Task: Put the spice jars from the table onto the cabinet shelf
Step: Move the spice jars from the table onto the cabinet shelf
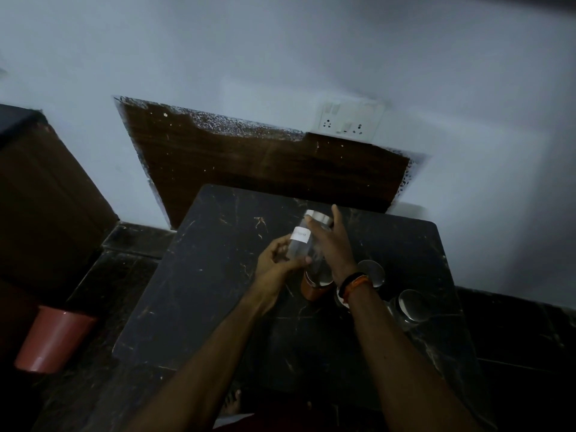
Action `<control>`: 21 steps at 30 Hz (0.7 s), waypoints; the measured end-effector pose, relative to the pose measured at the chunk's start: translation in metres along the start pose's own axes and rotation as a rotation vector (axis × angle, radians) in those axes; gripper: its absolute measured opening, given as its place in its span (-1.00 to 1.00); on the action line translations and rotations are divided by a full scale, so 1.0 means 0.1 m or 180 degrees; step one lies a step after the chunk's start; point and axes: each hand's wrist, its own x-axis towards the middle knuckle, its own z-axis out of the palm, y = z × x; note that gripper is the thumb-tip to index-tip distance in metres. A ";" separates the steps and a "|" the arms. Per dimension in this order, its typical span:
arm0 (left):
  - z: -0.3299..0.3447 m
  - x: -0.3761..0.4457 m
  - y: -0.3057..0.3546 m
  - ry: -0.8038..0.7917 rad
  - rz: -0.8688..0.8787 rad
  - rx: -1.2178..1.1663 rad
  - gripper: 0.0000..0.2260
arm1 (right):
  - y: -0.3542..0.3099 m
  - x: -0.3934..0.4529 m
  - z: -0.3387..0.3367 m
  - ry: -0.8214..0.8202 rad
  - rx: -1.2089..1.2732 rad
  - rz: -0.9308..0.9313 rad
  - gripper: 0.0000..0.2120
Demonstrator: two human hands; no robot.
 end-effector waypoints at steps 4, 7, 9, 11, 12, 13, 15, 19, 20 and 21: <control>0.12 0.01 0.03 0.0085 0.0330 0.0507 -0.34 | -0.08 0.01 -0.02 0.0060 0.0206 -0.0024 -0.25; 0.16 0.00 0.10 -0.0036 0.0380 0.0229 -0.52 | -0.12 -0.01 -0.05 -0.0074 0.0778 -0.0027 -0.35; 0.15 0.01 0.14 -0.0208 0.0245 -0.0173 -0.58 | -0.13 -0.01 -0.07 -0.0103 0.1088 -0.0038 -0.37; 0.13 0.02 0.17 -0.0322 0.0170 -0.0401 -0.54 | -0.14 -0.01 -0.08 -0.0142 0.1258 -0.0122 -0.35; 0.14 0.03 0.19 -0.0363 0.0157 -0.0433 -0.51 | -0.15 -0.01 -0.09 -0.0181 0.1279 -0.0136 -0.33; 0.14 0.03 0.20 -0.0383 0.0171 -0.0423 -0.50 | -0.16 -0.01 -0.10 -0.0219 0.1277 -0.0153 -0.32; 0.16 0.02 0.23 -0.0387 0.0215 -0.0393 -0.49 | -0.17 -0.02 -0.12 -0.0273 0.1250 -0.0184 -0.31; 0.18 0.06 0.27 -0.0373 0.0350 -0.0315 -0.46 | -0.27 0.01 -0.14 -0.0405 0.1126 -0.0275 -0.29; 0.19 0.09 0.32 -0.0379 0.0391 -0.0304 -0.45 | -0.33 0.02 -0.15 -0.0419 0.1102 -0.0322 -0.28; 0.20 0.11 0.35 -0.0404 0.0428 -0.0303 -0.45 | -0.38 0.03 -0.15 -0.0432 0.1105 -0.0361 -0.28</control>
